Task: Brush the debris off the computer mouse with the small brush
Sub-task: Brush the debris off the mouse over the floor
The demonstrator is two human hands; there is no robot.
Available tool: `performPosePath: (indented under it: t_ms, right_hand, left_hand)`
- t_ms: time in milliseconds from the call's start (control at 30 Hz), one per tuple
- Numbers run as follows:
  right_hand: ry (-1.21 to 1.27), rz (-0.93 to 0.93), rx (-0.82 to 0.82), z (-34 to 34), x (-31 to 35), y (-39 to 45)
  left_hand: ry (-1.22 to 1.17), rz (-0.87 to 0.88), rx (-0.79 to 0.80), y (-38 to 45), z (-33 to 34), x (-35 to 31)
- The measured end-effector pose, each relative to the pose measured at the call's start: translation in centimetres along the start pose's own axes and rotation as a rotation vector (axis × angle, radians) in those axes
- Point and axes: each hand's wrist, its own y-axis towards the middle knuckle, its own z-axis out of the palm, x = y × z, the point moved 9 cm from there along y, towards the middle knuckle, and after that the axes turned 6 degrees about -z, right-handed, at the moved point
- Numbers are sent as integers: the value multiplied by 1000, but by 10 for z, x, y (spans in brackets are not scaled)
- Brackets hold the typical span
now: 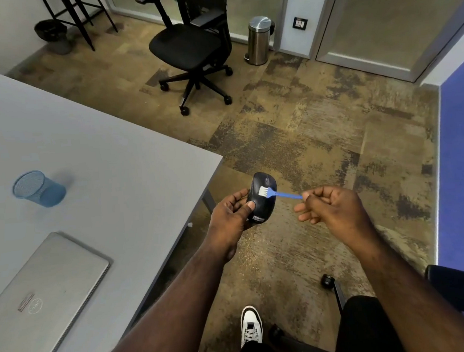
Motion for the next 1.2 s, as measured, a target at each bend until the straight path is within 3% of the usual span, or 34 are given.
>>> performPosePath:
  t_ms: [100,300,433,500,600,733,933,1000,1100,1200]
  right_hand:
    - [-51,52,60,4,-4,-4]
    - [25,-5,14,-1,6,-4]
    - [-169,6,145,9,-3,-9]
    - [-194,6,135,4,-4,-10]
    - [-94,-80,85,-2,8,-11]
    - [-101,-158,166,11,13,-14]
    - [-233,-250,-158,-22,20,-12]
    - [-137,-245,-151,-24,22,-12]
    - [-105,-231,24,-6,22,-12]
    - [-166,-209,-59,-13,16,-8]
  left_hand:
    - [-27,-2,-9,1,-1,1]
    - [-46,1,-22,3,-4,3]
    - [-88,-4,-14,3,-4,2]
    - [-104,-18,-14,3,-5,2]
    - [-127,-29,-12,4,-5,3]
    - [-152,-45,-16,4,-3,6]
    - [-270,-114,-15,3,-6,11]
    - [-293,-127,-13,4,-9,12]
    - [-323,-149,2,1,-6,13]
    - [-316,-159,22,0,-3,13]
